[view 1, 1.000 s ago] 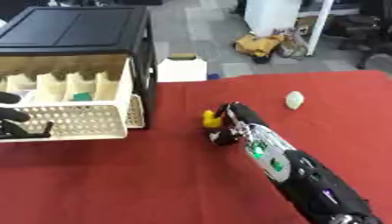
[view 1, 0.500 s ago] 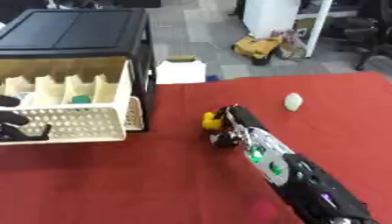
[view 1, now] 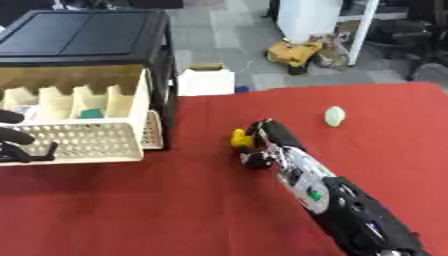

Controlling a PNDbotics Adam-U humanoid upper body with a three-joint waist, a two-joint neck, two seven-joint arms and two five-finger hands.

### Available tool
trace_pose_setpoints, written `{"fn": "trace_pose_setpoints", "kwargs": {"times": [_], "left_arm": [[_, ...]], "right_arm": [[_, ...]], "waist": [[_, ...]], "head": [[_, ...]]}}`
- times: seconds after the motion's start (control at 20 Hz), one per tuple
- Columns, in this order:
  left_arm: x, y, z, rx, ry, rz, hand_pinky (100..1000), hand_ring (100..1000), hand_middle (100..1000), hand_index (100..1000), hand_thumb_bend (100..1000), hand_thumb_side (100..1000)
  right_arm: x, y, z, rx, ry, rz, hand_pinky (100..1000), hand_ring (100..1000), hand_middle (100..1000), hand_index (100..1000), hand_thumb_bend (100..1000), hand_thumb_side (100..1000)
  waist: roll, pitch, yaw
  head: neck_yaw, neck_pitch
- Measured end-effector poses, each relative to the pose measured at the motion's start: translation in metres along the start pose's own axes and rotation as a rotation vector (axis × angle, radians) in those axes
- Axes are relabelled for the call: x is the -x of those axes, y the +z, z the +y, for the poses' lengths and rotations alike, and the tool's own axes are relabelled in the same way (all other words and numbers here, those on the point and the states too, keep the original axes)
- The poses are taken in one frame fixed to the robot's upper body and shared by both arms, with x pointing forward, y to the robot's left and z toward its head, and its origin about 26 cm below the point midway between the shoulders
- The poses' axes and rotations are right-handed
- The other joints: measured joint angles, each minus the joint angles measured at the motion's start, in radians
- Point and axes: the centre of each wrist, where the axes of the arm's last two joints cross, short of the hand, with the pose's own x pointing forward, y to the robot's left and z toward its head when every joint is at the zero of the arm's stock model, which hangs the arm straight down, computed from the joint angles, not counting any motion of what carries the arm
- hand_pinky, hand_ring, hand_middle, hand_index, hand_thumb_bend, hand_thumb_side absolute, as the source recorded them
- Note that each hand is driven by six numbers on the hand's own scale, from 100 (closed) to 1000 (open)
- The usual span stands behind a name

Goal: Pick up objects from table and place into drawer.

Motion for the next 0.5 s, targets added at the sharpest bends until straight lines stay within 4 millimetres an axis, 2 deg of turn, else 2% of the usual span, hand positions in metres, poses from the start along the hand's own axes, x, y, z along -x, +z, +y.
{"fn": "trace_pose_setpoints", "kwargs": {"times": [0.5], "left_arm": [[0.0006, 0.0009, -0.0001, 0.006, 0.001, 0.003, 416, 527, 587, 817, 100, 1000]], "right_arm": [[-0.0004, -0.0001, 0.0026, 0.034, -0.003, -0.002, 629, 670, 376, 543, 180, 100]], "waist": [[0.000, 0.001, 0.001]], "head": [[-0.001, -0.004]]}}
